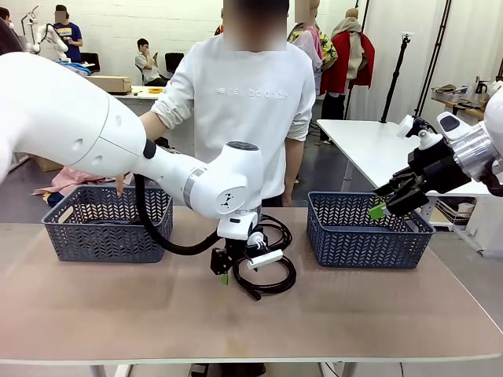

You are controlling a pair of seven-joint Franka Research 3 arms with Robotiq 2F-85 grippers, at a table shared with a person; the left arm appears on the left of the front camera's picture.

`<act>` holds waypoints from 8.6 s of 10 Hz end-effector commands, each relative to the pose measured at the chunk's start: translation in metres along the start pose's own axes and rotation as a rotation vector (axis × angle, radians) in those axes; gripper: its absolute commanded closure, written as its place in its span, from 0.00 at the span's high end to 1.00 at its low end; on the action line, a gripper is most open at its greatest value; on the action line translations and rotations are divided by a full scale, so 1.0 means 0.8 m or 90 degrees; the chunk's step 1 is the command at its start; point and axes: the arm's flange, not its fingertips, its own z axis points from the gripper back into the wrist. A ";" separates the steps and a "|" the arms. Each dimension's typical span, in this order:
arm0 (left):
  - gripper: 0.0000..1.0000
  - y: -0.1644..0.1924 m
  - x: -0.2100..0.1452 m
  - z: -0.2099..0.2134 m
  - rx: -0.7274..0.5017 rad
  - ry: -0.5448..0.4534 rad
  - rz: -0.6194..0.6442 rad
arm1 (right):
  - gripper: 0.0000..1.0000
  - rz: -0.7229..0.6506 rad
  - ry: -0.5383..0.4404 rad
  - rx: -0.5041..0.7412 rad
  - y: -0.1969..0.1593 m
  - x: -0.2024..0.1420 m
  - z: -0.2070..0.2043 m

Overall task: Organize the cables according to human instructions.
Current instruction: Pick up a bundle of cables and place it in the basket indicated by the human.

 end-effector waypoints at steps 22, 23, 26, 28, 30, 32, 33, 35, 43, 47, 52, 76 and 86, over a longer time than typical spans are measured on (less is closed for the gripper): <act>0.00 -0.001 -0.024 -0.018 -0.013 -0.001 -0.012 | 1.00 0.010 -0.021 0.010 -0.003 0.000 -0.002; 0.00 -0.003 -0.021 -0.017 -0.015 -0.006 -0.019 | 1.00 0.010 -0.021 0.010 -0.003 0.000 -0.002; 0.00 -0.034 0.002 0.014 -0.005 -0.029 -0.058 | 1.00 0.010 -0.021 0.010 -0.003 0.000 -0.002; 0.00 -0.058 0.015 0.048 0.008 -0.053 -0.071 | 1.00 0.010 -0.021 0.010 -0.003 0.000 -0.002; 0.00 -0.081 0.009 0.088 0.014 -0.008 -0.027 | 1.00 0.010 -0.021 0.010 -0.003 0.000 -0.002; 0.00 -0.105 -0.013 0.136 0.027 0.023 0.037 | 1.00 0.010 -0.021 0.010 -0.003 0.000 -0.002; 0.00 -0.113 -0.031 0.160 0.039 0.031 0.070 | 1.00 0.010 -0.021 0.010 -0.003 0.000 -0.002; 0.00 -0.133 -0.074 0.201 0.055 0.056 0.157 | 1.00 0.010 -0.021 0.010 -0.003 0.000 -0.002; 0.00 -0.231 -0.206 0.238 0.083 0.006 0.381 | 1.00 0.010 -0.021 0.010 -0.003 0.000 -0.002; 0.00 -0.233 -0.209 0.234 0.072 0.026 0.363 | 1.00 0.010 -0.021 0.010 -0.003 0.000 -0.002; 0.13 -0.264 -0.243 0.219 0.086 0.024 0.434 | 1.00 0.010 -0.021 0.010 -0.003 0.000 -0.002; 1.00 -0.322 -0.345 0.182 0.051 -0.022 0.573 | 1.00 0.010 -0.021 0.010 -0.003 0.000 -0.002; 1.00 -0.292 -0.235 0.222 0.160 -0.173 0.684 | 1.00 0.010 -0.021 0.010 -0.003 0.000 -0.002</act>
